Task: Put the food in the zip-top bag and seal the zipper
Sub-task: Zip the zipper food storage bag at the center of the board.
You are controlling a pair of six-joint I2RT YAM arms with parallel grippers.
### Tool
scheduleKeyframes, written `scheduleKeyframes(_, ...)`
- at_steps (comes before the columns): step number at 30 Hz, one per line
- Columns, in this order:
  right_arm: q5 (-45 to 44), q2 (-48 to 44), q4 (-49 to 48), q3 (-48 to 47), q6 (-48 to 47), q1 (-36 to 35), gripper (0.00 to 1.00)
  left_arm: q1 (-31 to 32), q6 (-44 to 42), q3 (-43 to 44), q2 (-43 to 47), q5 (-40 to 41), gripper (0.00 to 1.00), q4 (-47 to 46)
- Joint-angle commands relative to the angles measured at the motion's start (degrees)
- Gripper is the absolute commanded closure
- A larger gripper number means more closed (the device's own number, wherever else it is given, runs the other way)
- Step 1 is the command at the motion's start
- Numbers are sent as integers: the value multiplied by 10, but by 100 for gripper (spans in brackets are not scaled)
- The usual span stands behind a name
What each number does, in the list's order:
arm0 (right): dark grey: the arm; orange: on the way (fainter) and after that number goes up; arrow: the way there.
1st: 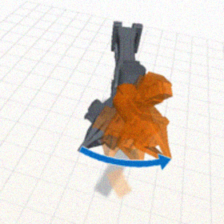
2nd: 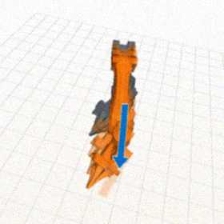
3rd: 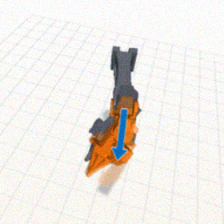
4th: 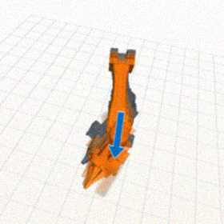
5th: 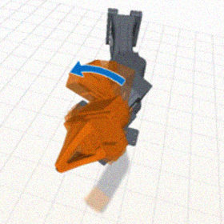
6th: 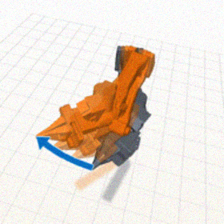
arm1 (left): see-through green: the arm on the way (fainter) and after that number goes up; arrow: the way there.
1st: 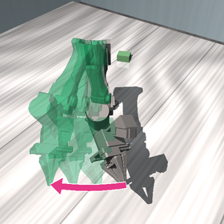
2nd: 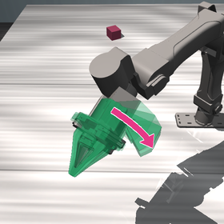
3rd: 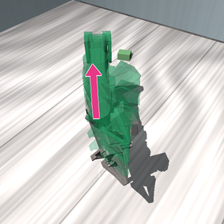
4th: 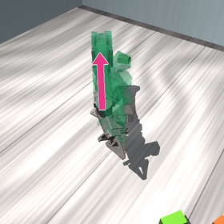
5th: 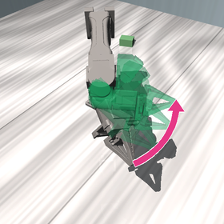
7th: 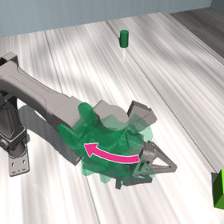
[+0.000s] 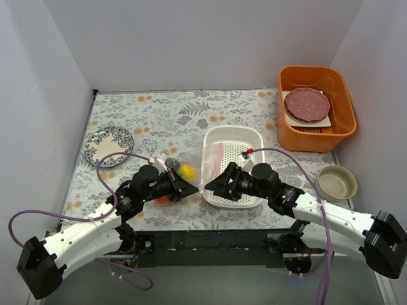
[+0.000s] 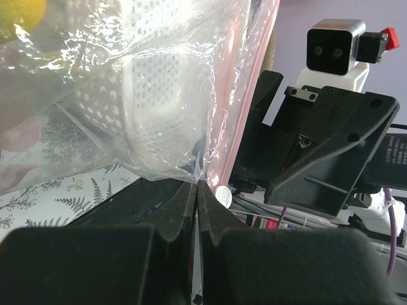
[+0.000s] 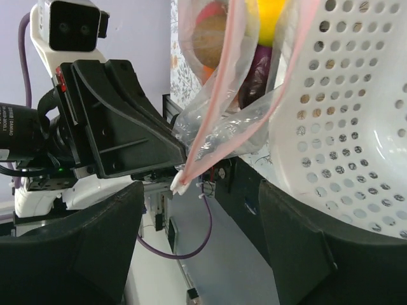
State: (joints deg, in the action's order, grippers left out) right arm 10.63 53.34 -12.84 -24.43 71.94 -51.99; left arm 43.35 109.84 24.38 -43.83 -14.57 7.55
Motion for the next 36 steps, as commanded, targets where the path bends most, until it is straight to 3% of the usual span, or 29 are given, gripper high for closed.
scheduleKeyframes(1, -3, 39, -53, -42, 9, -18, 27, 2, -9, 6, 0, 13, 100, 2)
scheduleKeyframes(3, -1, 50, -67, -44, 14, -20, 30, 2, -9, 6, -1, 13, 100, 0)
scheduleKeyframes(4, -1, 60, -73, -46, 14, -22, 38, 2, -9, 6, -1, 13, 100, 1)
scheduleKeyframes(11, -1, 73, -76, -48, 22, -28, 43, 2, -9, 4, -1, 13, 100, 0)
scheduleKeyframes(14, 0, 72, -84, -45, 26, -29, 53, 2, -8, 3, -3, 14, 100, -3)
scheduleKeyframes(22, 7, 90, -91, -50, 28, -31, 53, 2, -8, 3, -8, 9, 100, -12)
scheduleKeyframes(33, 14, 106, -101, -57, 27, -36, 76, 2, -8, 2, -9, 9, 100, -13)
scheduleKeyframes(36, 14, 108, -102, -57, 29, -36, 76, 2, -9, 1, -10, 9, 100, -13)
